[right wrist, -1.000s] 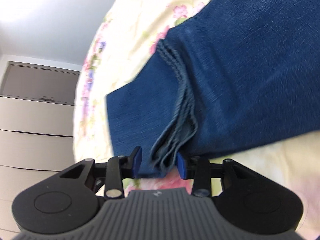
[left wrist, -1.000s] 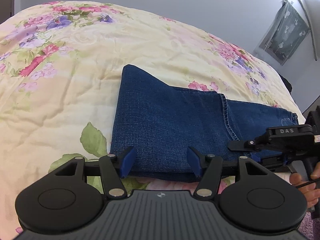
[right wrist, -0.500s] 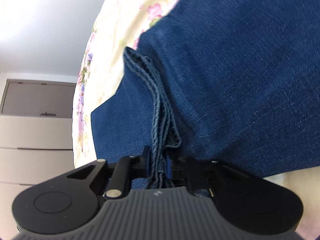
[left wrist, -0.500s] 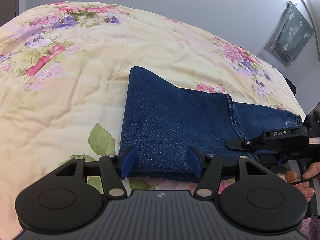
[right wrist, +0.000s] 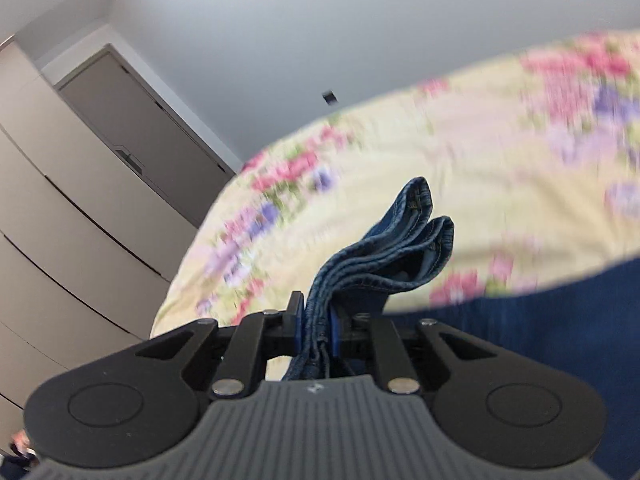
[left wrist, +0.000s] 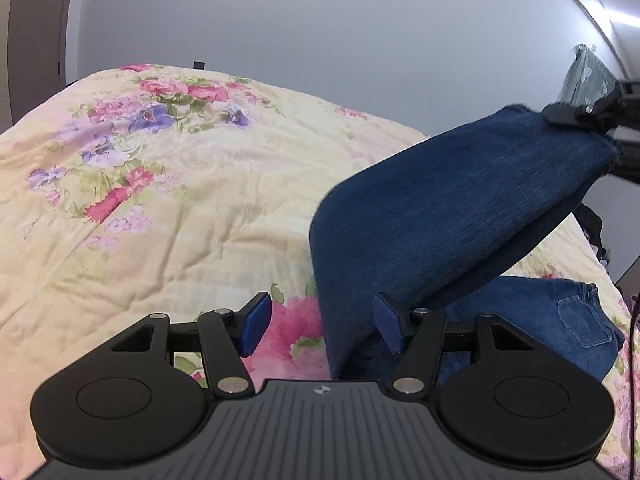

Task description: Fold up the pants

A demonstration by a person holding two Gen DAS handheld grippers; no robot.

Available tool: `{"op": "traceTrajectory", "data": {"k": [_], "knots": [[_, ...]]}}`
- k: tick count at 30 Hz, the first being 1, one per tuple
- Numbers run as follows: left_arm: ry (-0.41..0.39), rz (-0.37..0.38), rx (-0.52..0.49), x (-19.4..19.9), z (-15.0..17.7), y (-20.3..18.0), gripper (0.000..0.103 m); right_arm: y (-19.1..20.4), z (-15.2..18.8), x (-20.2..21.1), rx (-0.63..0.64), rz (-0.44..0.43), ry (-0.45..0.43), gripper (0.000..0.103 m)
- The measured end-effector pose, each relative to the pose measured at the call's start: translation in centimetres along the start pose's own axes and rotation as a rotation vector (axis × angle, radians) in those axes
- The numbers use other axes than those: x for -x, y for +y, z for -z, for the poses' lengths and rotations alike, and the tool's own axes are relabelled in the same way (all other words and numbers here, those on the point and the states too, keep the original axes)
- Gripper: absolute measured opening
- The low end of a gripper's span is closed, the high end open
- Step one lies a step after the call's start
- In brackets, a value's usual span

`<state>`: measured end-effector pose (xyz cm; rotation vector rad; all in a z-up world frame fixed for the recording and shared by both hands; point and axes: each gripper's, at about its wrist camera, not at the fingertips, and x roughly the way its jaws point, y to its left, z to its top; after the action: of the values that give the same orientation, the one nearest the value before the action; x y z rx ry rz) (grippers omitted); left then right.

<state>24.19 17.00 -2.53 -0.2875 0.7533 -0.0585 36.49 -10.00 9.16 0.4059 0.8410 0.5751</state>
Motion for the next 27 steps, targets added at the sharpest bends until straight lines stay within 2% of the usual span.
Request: {"op": "traceTrajectory", "data": {"k": [4, 7, 11, 14, 19, 22, 24, 27], "knots": [[-0.006, 0.024, 0.007, 0.1, -0.6, -1.7, 0.069, 0.5, -5.4, 7.3, 0.102, 0.075, -0.105, 0.008], [0.006, 0.047, -0.01, -1.0, -0.6, -3.9, 0.069, -1.6, -8.6, 12.9, 0.145, 0.151, -0.183, 0.008], [0.04, 0.083, -0.04, -3.7, -0.4, -7.4, 0.069, -8.4, -11.3, 19.4, 0.146, 0.254, -0.243, 0.007], [0.072, 0.11, -0.082, -6.1, 0.1, -10.2, 0.069, -16.3, -11.5, 22.5, 0.094, 0.33, -0.245, 0.007], [0.14, 0.128, -0.15, -11.1, 1.3, -14.1, 0.059, -33.1, -7.5, 24.1, -0.078, 0.464, -0.208, 0.007], [0.181, 0.153, -0.164, -14.0, 2.0, -16.1, 0.052, -42.9, -3.1, 23.1, -0.218, 0.564, -0.13, 0.007], [0.189, 0.173, -0.169, -15.4, 2.1, -17.3, 0.051, -47.4, 0.6, 21.9, -0.293, 0.621, -0.08, 0.007], [0.2, 0.181, -0.187, -17.8, 2.5, -19.4, 0.051, -51.8, 3.6, 20.8, -0.365, 0.623, -0.054, 0.007]]}}
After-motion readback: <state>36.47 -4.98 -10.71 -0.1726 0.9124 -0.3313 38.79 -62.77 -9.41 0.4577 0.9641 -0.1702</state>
